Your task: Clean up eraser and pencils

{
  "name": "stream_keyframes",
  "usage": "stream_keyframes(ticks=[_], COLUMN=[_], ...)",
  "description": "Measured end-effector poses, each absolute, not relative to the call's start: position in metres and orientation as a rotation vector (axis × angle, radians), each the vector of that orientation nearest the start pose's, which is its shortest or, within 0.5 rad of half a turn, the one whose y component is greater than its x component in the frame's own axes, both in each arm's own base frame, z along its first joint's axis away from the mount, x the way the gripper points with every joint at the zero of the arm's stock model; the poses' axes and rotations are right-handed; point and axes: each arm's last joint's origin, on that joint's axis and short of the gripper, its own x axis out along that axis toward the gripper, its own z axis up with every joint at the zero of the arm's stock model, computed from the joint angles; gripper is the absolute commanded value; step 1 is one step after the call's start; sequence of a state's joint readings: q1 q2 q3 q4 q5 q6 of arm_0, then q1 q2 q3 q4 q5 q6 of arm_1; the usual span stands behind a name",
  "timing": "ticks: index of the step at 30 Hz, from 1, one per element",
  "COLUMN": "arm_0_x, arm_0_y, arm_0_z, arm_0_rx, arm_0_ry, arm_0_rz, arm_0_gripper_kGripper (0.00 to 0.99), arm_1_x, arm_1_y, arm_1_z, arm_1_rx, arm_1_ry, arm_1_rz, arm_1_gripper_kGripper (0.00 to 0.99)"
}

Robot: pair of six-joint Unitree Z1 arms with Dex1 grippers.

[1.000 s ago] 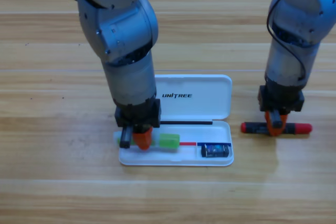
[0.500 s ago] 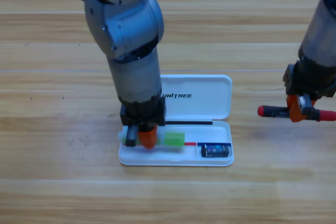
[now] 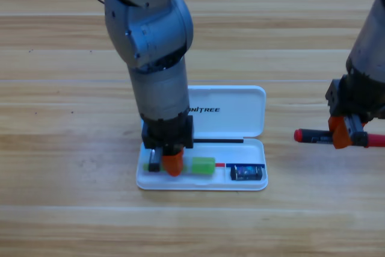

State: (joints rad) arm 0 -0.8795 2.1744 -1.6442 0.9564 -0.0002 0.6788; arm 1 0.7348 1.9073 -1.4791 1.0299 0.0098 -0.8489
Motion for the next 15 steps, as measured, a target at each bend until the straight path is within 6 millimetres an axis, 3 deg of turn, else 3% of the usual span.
stream_keyframes(ticks=[15], arm_0_x=[0.2719], arm_0_y=[-0.3293], arm_0_z=[0.2144], arm_0_rx=[1.168], arm_0_ry=[1.125], arm_0_rz=[-1.197], arm_0_gripper_kGripper=[0.0], arm_1_x=[0.252], arm_1_y=[0.243], arm_1_z=[0.2838], arm_1_rx=[-1.199], arm_1_ry=[1.054], arm_1_rz=[1.208], arm_1_gripper_kGripper=[0.0])
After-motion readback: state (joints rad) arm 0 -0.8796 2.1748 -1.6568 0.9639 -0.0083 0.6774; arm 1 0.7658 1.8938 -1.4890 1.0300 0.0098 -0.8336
